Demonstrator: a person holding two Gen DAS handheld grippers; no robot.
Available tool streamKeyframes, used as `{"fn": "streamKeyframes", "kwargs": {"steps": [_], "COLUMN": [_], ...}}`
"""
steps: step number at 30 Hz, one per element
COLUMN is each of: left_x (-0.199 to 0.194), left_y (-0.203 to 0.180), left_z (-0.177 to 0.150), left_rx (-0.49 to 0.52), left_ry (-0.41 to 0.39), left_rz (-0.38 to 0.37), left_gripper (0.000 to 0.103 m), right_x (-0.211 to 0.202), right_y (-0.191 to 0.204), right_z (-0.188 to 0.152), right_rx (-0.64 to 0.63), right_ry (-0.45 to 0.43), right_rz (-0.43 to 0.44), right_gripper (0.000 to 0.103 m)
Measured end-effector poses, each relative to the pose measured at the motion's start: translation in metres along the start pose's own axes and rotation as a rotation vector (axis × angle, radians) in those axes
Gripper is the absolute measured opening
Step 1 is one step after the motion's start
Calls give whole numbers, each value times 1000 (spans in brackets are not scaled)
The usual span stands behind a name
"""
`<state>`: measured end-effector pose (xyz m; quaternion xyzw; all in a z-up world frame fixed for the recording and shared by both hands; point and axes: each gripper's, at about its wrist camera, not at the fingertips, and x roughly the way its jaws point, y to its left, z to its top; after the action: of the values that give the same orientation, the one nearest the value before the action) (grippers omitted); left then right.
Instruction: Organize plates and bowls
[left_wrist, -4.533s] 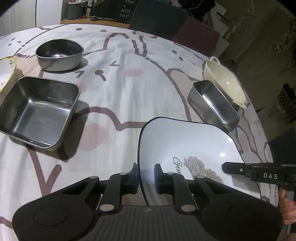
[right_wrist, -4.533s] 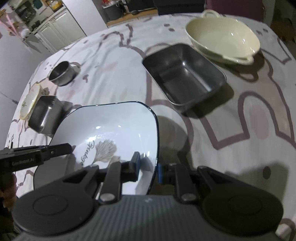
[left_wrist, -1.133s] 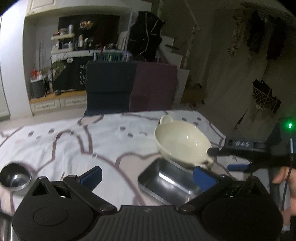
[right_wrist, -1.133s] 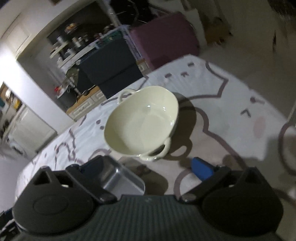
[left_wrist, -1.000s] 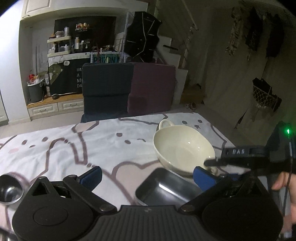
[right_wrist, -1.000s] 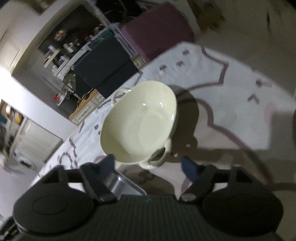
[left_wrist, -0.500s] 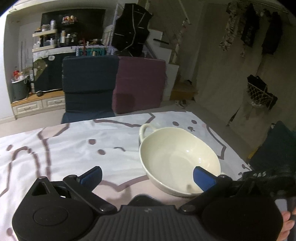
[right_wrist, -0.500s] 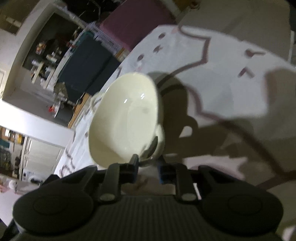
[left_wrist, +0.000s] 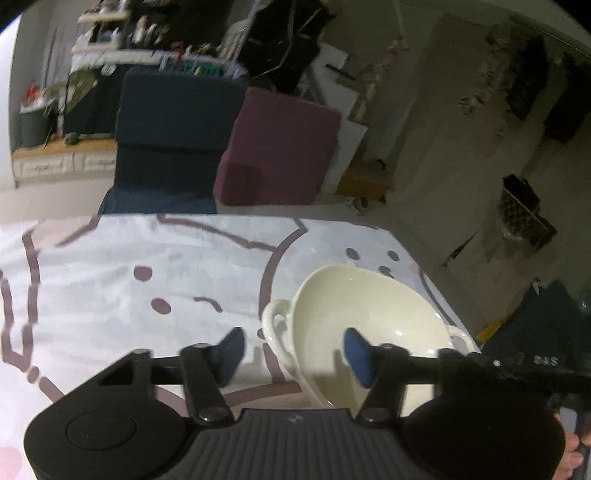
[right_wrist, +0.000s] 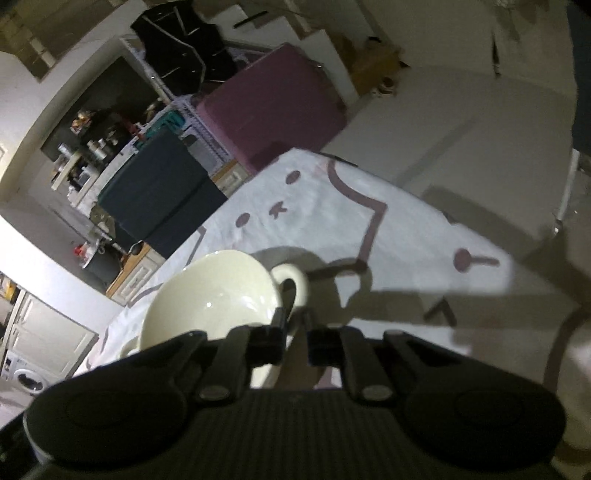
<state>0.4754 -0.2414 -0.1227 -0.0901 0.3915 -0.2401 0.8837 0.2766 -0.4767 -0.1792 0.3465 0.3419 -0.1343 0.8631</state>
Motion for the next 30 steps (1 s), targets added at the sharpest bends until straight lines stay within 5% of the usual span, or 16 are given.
{"fn": "streamKeyframes", "kwargs": {"steps": [5,10,17,30], "left_x": [17,26,37,60], "left_y": [8,12,15,23], "left_z": [3,6,12,29], "left_rx": [-37,-31,-23,-63], "left_ry": [18,32,68,232], "left_rz": [-18,-11,-34,-85], "left_gripper": [48,46,23,20], "right_x": [10,22,28,33], "right_y": [-6,0,3,3], "right_z": [9,6,15,25], "right_rx": [-23,-76,-111,-116], "right_ry": [29,47,39,62], "right_rz": [71,70,59,57], "right_gripper": [28,29,28,28]}}
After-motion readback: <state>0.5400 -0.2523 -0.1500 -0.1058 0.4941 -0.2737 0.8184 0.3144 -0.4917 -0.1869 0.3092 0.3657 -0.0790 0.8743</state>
